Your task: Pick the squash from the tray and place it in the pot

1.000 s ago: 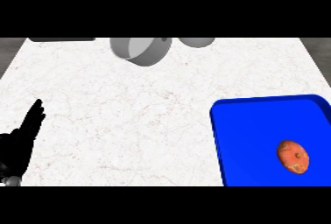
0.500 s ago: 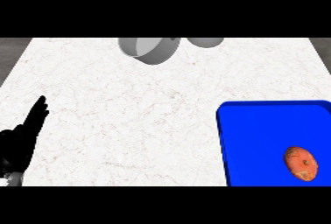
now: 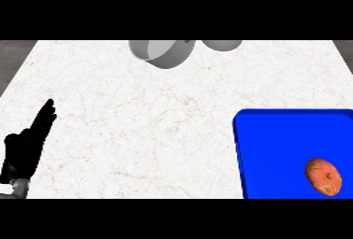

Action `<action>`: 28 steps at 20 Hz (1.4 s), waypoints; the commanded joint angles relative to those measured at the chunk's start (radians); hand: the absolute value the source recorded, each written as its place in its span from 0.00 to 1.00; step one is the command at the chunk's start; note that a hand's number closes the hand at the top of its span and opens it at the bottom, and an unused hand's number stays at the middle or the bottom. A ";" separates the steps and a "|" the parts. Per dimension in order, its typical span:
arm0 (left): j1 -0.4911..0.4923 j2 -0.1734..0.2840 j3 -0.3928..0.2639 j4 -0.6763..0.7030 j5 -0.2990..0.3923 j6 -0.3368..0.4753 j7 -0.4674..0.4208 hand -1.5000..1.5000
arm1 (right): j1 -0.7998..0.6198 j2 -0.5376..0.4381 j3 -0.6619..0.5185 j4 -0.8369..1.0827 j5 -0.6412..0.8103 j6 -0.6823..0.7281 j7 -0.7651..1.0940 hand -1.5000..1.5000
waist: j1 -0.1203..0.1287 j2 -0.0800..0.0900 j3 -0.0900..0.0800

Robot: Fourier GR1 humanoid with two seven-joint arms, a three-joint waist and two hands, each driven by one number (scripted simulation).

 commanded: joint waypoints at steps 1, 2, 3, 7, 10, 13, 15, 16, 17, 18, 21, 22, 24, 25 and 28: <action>-0.017 -0.038 -0.011 -0.029 -0.039 0.029 0.035 0.50 | -0.162 0.041 0.103 0.028 -0.004 0.080 0.128 0.00 | -0.006 -0.003 0.001; -0.005 -0.039 -0.007 -0.025 -0.053 0.028 0.040 0.50 | -0.176 0.086 0.123 0.121 0.044 0.094 0.059 0.00 | -0.011 -0.004 0.001; 0.009 -0.022 0.014 -0.021 -0.049 0.010 0.036 0.50 | -0.225 0.113 0.158 0.071 0.059 0.085 0.139 0.00 | -0.010 -0.004 0.001; 0.004 -0.026 0.051 -0.041 -0.043 -0.029 0.065 0.50 | -0.302 0.133 0.147 0.108 0.087 0.175 0.227 0.00 | -0.021 -0.006 0.001; 0.043 -0.061 0.064 -0.015 -0.060 -0.035 0.011 0.50 | -0.376 0.206 0.177 0.213 0.136 0.210 0.234 0.00 | -0.018 -0.006 0.001; -0.002 -0.052 0.096 -0.012 -0.055 -0.082 0.057 0.50 | -0.345 0.256 0.183 0.248 0.207 0.222 0.179 0.00 | -0.026 -0.007 0.001; -0.013 -0.073 0.106 0.003 -0.092 -0.056 0.055 0.50 | -0.402 0.277 0.164 0.339 0.207 0.278 0.150 0.00 | -0.024 -0.006 0.001; 0.075 -0.103 0.076 -0.052 -0.123 -0.031 0.020 0.50 | -0.411 0.310 0.185 0.252 0.215 0.258 0.259 0.00 | -0.023 -0.008 0.001; 0.078 -0.107 0.094 -0.045 -0.126 -0.039 0.016 0.50 | -0.439 0.330 0.173 0.264 0.227 0.269 0.269 0.00 | -0.023 -0.007 0.001; 0.017 -0.078 0.139 -0.006 -0.093 -0.097 0.035 0.50 | -0.404 0.301 0.148 0.272 0.221 0.314 0.232 0.00 | -0.028 -0.007 0.001; 0.027 -0.137 0.093 -0.017 -0.153 -0.053 0.042 0.50 | -0.388 0.386 0.194 0.363 0.325 0.248 0.176 0.00 | -0.027 -0.006 0.001; 0.056 -0.117 0.127 -0.084 -0.140 -0.072 0.087 0.50 | -0.412 0.402 0.177 0.292 0.310 0.278 0.278 0.00 | -0.026 -0.008 0.001; -0.003 -0.137 0.148 0.012 -0.154 -0.096 0.033 0.50 | -0.451 0.403 0.138 0.395 0.315 0.327 0.206 0.00 | -0.028 -0.006 0.001; -0.005 -0.150 0.137 0.000 -0.177 -0.079 0.059 0.50 | -0.443 0.415 0.150 0.436 0.364 0.312 0.161 0.00 | -0.028 -0.006 0.001; 0.067 -0.154 0.159 -0.070 -0.175 -0.113 0.058 0.50 | -0.333 0.428 0.123 0.365 0.406 0.286 0.123 0.00 | -0.030 -0.008 0.001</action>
